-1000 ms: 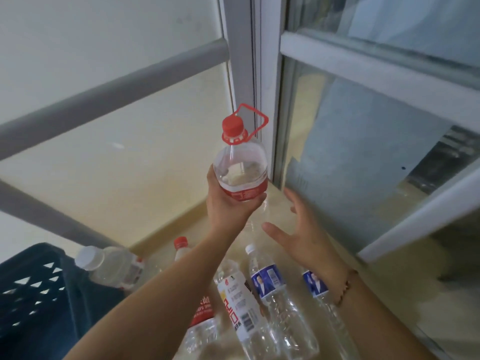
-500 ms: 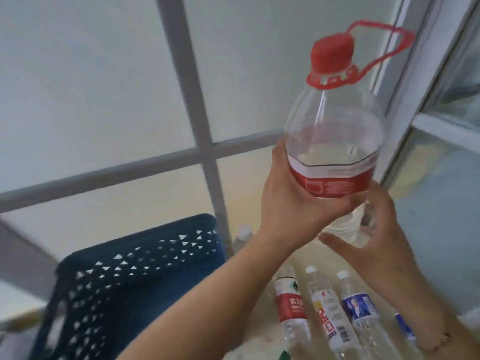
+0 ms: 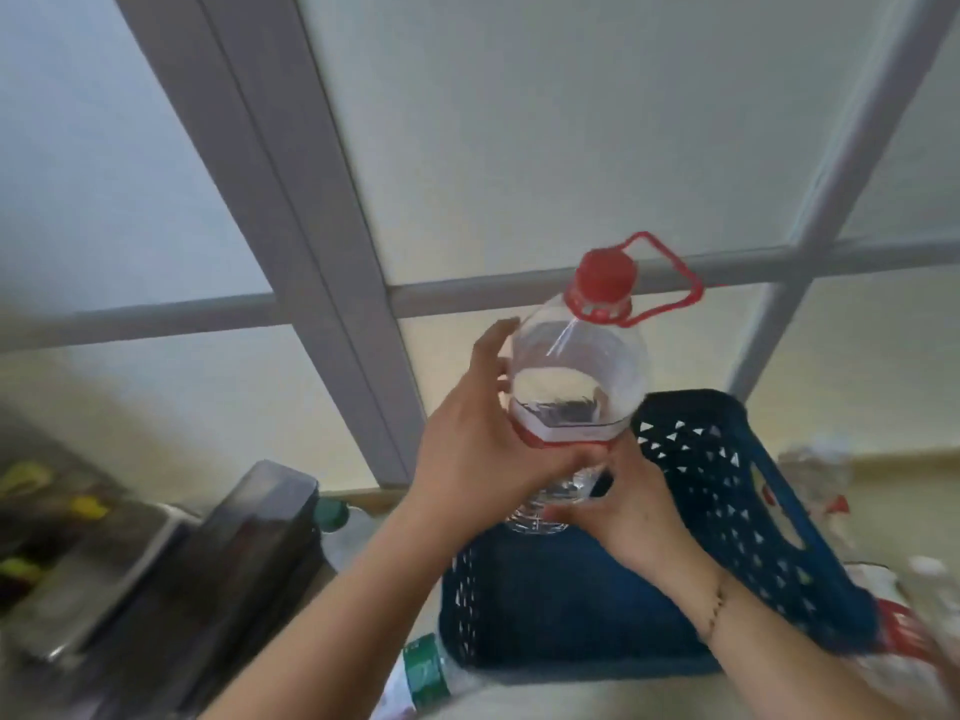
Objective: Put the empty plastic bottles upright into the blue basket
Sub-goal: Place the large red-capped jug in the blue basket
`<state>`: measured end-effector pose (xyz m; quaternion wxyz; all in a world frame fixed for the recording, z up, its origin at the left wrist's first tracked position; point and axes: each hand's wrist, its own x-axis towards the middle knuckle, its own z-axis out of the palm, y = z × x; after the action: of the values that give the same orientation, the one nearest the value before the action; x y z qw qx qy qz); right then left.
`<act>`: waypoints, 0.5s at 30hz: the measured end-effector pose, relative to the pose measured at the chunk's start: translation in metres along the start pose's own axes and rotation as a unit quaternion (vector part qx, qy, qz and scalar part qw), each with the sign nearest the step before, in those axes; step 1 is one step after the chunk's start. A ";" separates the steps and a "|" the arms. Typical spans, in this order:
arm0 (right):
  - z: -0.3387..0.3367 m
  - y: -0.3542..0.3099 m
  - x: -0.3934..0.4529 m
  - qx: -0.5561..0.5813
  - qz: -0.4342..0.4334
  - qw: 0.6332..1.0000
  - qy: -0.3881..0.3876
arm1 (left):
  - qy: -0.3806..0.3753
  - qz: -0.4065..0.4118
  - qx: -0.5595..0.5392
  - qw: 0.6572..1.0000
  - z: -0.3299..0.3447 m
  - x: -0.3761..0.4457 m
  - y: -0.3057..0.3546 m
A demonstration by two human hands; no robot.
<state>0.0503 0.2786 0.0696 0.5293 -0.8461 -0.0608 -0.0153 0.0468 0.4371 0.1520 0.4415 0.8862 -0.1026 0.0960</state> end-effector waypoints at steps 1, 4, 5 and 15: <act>0.014 0.006 0.004 -0.009 0.017 1.000 -0.022 | -0.012 -0.014 0.009 1.000 -0.006 -0.001 -0.016; 0.039 0.019 0.016 -0.049 0.058 0.995 -0.059 | -0.030 -0.053 0.021 0.998 -0.012 -0.003 -0.056; 0.044 0.024 0.020 -0.061 0.063 0.994 -0.065 | -0.037 -0.062 0.023 0.997 -0.010 -0.004 -0.066; 0.065 0.042 0.035 -0.111 0.085 0.989 -0.044 | -0.080 -0.117 -0.015 0.990 0.010 0.001 -0.109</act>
<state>0.0878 0.3215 0.0065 0.4288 -0.9013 -0.0102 0.0604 0.0772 0.4935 0.0632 0.4533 0.8902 -0.0345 -0.0293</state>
